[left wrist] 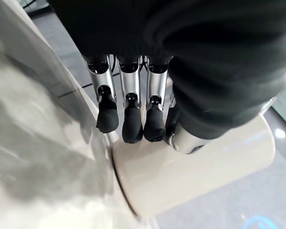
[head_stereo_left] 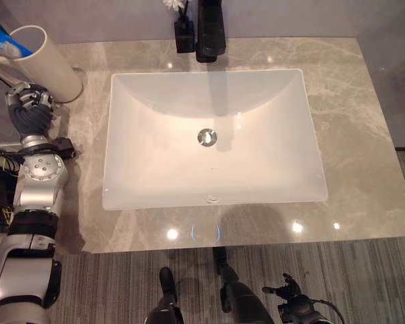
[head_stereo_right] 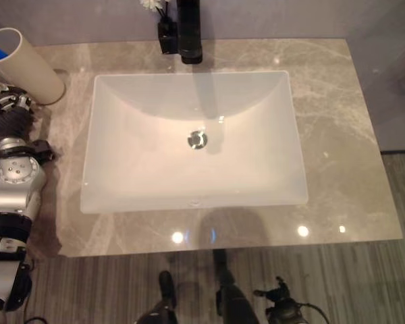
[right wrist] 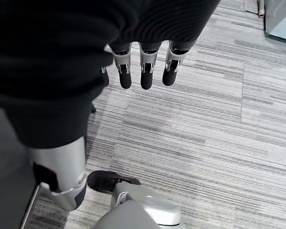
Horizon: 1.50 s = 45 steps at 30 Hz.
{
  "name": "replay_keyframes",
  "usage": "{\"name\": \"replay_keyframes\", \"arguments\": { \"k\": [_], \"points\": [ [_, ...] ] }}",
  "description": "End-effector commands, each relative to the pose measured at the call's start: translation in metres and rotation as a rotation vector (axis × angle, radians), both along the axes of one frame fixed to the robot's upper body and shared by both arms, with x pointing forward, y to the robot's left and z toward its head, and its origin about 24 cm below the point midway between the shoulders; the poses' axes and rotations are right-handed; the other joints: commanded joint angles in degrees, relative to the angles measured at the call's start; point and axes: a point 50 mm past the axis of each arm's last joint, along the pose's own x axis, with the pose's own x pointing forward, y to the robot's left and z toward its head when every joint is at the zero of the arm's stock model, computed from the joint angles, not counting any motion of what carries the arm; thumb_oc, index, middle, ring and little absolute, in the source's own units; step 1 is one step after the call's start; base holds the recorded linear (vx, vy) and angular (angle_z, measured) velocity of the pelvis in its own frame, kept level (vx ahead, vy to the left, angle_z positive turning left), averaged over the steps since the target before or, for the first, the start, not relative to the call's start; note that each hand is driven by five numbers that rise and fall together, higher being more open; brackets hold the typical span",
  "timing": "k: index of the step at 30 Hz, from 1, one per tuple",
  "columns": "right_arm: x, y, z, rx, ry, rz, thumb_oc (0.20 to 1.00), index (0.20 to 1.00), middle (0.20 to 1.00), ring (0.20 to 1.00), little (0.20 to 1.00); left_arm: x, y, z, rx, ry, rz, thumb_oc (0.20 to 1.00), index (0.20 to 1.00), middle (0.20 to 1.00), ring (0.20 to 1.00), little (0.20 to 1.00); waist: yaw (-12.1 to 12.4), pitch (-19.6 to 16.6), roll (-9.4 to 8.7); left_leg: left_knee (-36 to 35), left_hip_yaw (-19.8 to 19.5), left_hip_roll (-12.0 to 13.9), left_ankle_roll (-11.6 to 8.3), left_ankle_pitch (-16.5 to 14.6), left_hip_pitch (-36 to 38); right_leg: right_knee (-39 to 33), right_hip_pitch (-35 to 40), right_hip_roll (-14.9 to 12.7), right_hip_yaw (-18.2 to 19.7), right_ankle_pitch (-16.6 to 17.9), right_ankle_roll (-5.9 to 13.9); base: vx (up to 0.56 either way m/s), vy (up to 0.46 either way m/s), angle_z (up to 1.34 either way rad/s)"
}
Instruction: Put brush and paste in cup on sink, flatten towel.
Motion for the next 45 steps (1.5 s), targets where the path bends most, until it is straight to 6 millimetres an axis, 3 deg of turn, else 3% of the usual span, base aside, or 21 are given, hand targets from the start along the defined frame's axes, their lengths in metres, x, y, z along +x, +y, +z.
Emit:
{"name": "replay_keyframes", "arguments": {
  "k": [1, 12, 22, 36, 45],
  "points": [
    [0.012, 0.001, 0.005, -0.028, -0.042, 0.030, 1.000, 1.000, 1.000, 1.000, 1.000, 0.003, 0.011, 0.032, 0.042, -0.043, 0.064, 0.200, 0.200, 0.200, 0.200, 0.200, -1.72, 3.42, -0.72, 0.29, -2.31, 0.19, -1.09, 4.05, 2.71, 0.08, 4.44, -0.34, -0.45, -0.77, 3.84, 0.00, 0.000, 0.00],
    [0.010, 0.000, 0.005, -0.033, -0.038, 0.035, 1.000, 1.000, 1.000, 1.000, 1.000, 0.006, 0.020, 0.040, 0.075, 0.008, 0.090, 0.200, 0.200, 0.200, 0.200, 0.200, -2.16, 3.62, -1.21, 0.29, -1.78, 0.55, -1.34, 4.29, 2.70, 0.08, 3.92, 0.12, 0.08, -0.37, 3.87, 0.01, -0.002, -0.01],
    [0.011, 0.000, 0.005, -0.030, -0.053, 0.017, 1.000, 1.000, 1.000, 1.000, 1.000, -0.006, 0.039, 0.024, -0.020, -0.012, 0.182, 0.200, 0.200, 0.200, 0.200, 0.200, -1.68, 3.84, -1.20, 0.29, -2.04, 0.82, -1.42, 4.20, 2.77, 0.08, 4.10, 0.34, -0.17, -0.85, 3.72, 0.00, 0.000, 0.00],
    [0.006, 0.001, 0.003, -0.045, -0.032, 0.048, 1.000, 1.000, 1.000, 1.000, 1.000, -0.005, 0.056, 0.047, -0.062, -0.006, 0.268, 0.200, 0.200, 0.200, 0.200, 0.200, -3.07, 3.81, -2.82, 0.29, -1.42, 1.86, -1.90, 4.47, 2.44, 0.08, 3.54, 1.55, 0.23, -0.34, 3.71, 0.01, -0.016, -0.03],
    [0.002, 0.000, 0.002, -0.042, -0.025, 0.057, 1.000, 1.000, 1.000, 1.000, 1.000, 0.004, 0.047, 0.073, 0.032, 0.020, 0.262, 0.200, 0.200, 0.200, 0.200, 0.200, -3.99, 3.89, -3.74, 0.29, -1.22, 2.80, -2.44, 5.59, 1.28, 0.08, 2.20, 2.58, 0.48, 0.25, 3.63, 0.01, -0.024, -0.01]
  ]
}}
